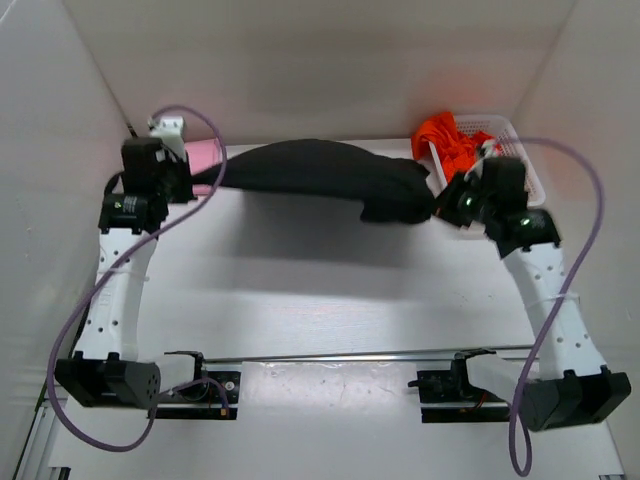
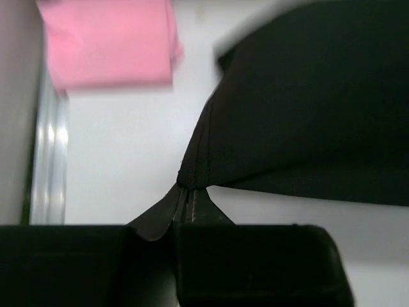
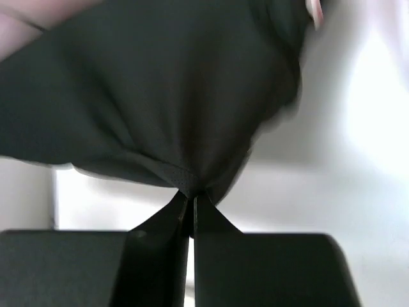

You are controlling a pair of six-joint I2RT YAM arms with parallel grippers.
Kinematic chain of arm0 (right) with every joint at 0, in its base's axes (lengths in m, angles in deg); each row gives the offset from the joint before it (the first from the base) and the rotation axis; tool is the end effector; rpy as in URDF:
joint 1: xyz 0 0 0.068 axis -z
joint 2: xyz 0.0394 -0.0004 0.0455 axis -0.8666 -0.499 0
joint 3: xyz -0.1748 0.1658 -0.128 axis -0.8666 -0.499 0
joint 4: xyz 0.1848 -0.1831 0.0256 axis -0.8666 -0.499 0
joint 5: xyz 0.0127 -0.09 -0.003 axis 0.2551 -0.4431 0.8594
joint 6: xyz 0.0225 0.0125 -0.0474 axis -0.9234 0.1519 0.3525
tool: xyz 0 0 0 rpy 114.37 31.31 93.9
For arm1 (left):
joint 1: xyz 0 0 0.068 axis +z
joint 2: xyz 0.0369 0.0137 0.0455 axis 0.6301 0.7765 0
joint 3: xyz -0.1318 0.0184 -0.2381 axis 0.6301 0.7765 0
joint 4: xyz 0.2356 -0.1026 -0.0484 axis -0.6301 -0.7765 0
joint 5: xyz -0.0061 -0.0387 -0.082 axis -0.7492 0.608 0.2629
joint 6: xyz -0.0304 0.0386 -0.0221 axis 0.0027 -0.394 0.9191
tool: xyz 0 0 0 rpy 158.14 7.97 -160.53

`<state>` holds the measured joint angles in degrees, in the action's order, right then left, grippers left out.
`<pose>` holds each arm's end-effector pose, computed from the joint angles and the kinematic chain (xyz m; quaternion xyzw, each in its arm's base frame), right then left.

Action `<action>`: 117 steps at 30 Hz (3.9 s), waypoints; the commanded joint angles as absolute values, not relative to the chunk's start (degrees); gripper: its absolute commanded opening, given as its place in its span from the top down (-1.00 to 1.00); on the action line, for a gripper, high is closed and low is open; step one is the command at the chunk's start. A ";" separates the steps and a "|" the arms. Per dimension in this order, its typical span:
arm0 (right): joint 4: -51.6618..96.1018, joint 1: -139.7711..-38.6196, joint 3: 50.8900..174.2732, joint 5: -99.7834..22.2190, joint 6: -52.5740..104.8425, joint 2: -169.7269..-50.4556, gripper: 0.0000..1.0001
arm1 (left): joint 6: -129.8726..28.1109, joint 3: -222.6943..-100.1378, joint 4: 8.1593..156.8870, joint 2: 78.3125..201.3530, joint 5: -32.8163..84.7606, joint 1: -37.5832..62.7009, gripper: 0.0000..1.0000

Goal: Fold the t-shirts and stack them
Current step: Flatten out the tshirt

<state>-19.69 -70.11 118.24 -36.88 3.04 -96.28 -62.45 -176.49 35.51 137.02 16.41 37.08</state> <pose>0.2324 0.0472 0.4226 0.1059 0.8509 0.2413 0.4546 0.2575 -0.0081 0.4303 0.0093 0.8671 0.0012 0.4981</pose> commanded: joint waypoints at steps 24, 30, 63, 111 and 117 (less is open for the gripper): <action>-12.69 -81.61 69.34 -38.16 -9.86 -88.13 1.00 | -62.46 -131.06 29.53 137.45 12.08 36.77 0.80; -19.97 -78.00 99.74 -36.14 -1.69 -117.47 0.96 | -62.46 -145.30 29.53 148.68 14.02 36.77 0.80; -19.11 -76.86 104.28 -40.45 -3.26 -130.26 -0.23 | -62.46 -150.16 28.30 155.75 19.21 36.25 0.80; -34.12 -68.09 178.09 -28.78 -2.55 -154.04 1.00 | -62.46 -192.62 22.51 165.84 20.26 38.17 0.80; -8.33 -64.02 155.39 -25.65 -10.39 -127.44 1.00 | -62.46 -206.53 29.43 161.56 20.79 39.94 0.80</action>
